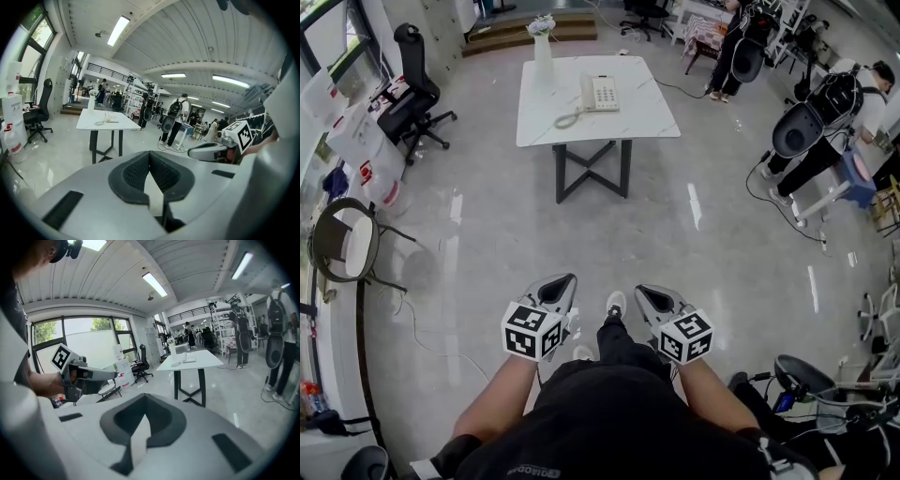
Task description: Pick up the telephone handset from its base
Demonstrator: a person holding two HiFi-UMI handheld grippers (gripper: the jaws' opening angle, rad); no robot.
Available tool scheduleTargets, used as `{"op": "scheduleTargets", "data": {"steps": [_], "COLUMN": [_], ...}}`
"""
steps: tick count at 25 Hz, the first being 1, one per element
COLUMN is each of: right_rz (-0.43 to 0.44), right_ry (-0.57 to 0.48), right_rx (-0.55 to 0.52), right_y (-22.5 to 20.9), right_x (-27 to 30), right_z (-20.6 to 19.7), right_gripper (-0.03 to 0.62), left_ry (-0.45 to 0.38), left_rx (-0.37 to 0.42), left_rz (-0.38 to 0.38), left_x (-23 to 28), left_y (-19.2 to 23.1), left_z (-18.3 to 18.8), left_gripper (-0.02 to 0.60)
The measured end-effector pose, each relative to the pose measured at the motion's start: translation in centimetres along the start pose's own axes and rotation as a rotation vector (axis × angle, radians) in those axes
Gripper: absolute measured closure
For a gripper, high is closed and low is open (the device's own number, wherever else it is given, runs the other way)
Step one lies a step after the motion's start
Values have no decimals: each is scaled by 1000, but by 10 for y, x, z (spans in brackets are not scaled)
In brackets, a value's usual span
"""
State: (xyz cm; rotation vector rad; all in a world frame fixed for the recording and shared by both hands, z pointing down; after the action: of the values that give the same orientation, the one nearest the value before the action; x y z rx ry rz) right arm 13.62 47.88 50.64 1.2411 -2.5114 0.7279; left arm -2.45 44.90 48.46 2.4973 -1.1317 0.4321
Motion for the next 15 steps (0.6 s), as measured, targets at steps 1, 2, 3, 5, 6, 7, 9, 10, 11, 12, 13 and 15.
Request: {"op": "scheduleTargets", "data": {"steps": [1,2,3,5,6,7,9,10,11,12,13,15], "right_rz": [2,5,9,17,22,26,33,37,40,43,46,52], "right_ry": [2,3,3,2,1,-1,-6,-9,-14,-19,-24,-35], "right_rx": [2,3,4,4,3,2,0,-2,-6,-9,-13,-21], "right_y": [-5,-9,-14,-22,-27,-33,-47,-54,-62,-69,-76,-90], "right_x": [4,8,13,23,28,34,45,51,56,60,65,73], "right_z": [2,5,9,17,22,27,42,49,57,65,72,88], "right_gripper": [592,592,592,592,592,592,592,592,592,592,592,592], "left_ry": [3,6,8,12,13,13,13,13,14,13,12,4], "left_rx": [-3,-4,-5,-5,-4,-3,1,4,9,14,19,25], "left_rz": [1,2,5,14,19,23,28,29,31,32,32,35], "left_x": [4,9,13,23,28,35,51,59,68,77,85,101], "left_y": [2,4,6,14,18,22,30,34,37,40,43,48], "left_z": [0,2,3,8,12,17,28,34,41,47,54,68], "left_gripper": [580,580,580,580,580,580,580,580,580,580,580,580]}}
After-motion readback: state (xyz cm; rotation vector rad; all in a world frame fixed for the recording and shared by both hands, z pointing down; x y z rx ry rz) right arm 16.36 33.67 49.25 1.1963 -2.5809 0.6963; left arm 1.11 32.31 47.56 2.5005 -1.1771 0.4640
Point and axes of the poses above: the fingertips, and each gripper's own axes: x forward along the fingers, y to its left, z out of its top, the point moved 2 cm from there along -x, backward along the fingers, and after that the axes turned 5 degrees about x, right-handed, at the moved point
